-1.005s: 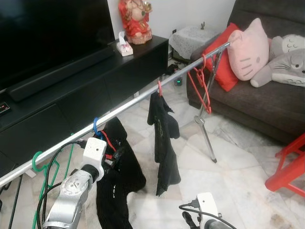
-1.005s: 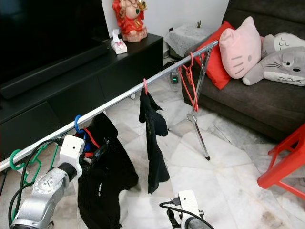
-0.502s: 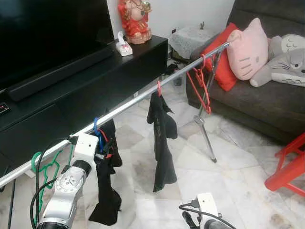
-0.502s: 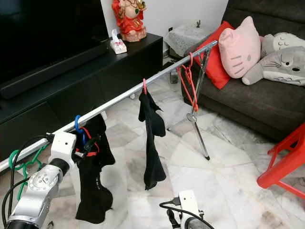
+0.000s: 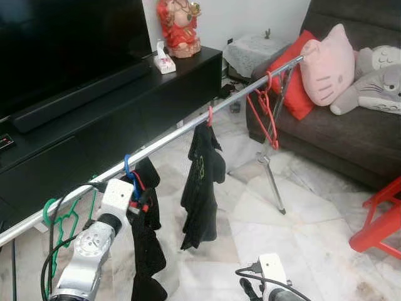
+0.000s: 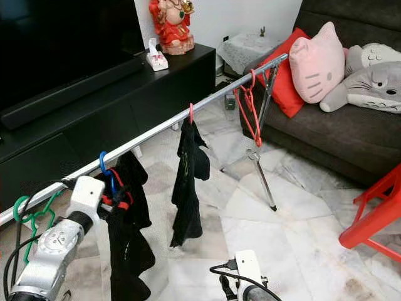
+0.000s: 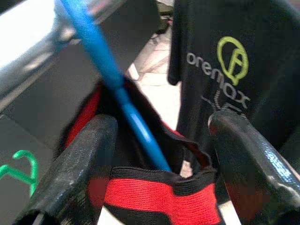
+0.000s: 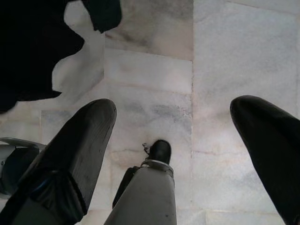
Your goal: Hang hanger
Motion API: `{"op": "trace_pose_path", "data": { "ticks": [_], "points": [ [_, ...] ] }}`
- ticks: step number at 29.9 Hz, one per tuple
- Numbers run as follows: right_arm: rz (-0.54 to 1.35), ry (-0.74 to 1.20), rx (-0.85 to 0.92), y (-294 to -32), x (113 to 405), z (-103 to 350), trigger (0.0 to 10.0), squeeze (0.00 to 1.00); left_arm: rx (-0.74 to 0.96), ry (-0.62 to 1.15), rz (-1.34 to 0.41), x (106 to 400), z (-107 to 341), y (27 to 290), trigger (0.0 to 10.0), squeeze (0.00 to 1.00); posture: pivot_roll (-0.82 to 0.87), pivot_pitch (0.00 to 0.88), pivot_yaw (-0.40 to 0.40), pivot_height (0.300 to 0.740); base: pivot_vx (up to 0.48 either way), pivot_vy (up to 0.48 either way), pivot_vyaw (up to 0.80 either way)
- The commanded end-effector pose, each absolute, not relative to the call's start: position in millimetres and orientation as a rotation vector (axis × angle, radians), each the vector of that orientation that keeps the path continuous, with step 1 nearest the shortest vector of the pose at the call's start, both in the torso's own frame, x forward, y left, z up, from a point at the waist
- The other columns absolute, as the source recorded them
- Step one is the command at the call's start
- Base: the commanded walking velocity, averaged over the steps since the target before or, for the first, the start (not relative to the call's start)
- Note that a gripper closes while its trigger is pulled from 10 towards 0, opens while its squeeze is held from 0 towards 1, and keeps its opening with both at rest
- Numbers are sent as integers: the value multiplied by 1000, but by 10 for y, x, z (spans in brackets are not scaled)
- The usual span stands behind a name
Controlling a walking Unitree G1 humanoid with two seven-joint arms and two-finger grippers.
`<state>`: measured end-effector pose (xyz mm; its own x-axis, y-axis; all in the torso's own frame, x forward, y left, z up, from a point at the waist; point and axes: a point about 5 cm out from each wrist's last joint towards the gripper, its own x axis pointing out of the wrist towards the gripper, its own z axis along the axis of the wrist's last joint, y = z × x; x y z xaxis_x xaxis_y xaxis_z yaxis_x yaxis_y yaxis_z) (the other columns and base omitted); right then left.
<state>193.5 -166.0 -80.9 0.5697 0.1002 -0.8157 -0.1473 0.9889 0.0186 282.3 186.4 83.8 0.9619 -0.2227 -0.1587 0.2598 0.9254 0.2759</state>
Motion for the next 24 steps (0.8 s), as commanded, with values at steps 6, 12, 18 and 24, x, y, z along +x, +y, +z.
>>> {"op": "trace_pose_path", "data": {
  "ticks": [6,12,18,24],
  "points": [
    [147,960,-45,-1637,1931,-814,10000,0,351,162,-277,2788,742,1868,10000,0,-115,0,64,740,0,0,0],
    [148,960,-44,-1634,1933,-813,10000,0,390,187,-278,2803,704,1861,10000,0,-114,0,65,740,0,0,0],
    [147,960,-43,-1632,1934,-813,10000,0,469,204,-228,2860,698,1907,10000,0,-114,0,65,740,0,0,0],
    [148,960,-43,-1632,1933,-813,10000,0,500,202,-221,2881,699,1902,10000,0,-114,0,65,740,0,0,0]
  ]
}}
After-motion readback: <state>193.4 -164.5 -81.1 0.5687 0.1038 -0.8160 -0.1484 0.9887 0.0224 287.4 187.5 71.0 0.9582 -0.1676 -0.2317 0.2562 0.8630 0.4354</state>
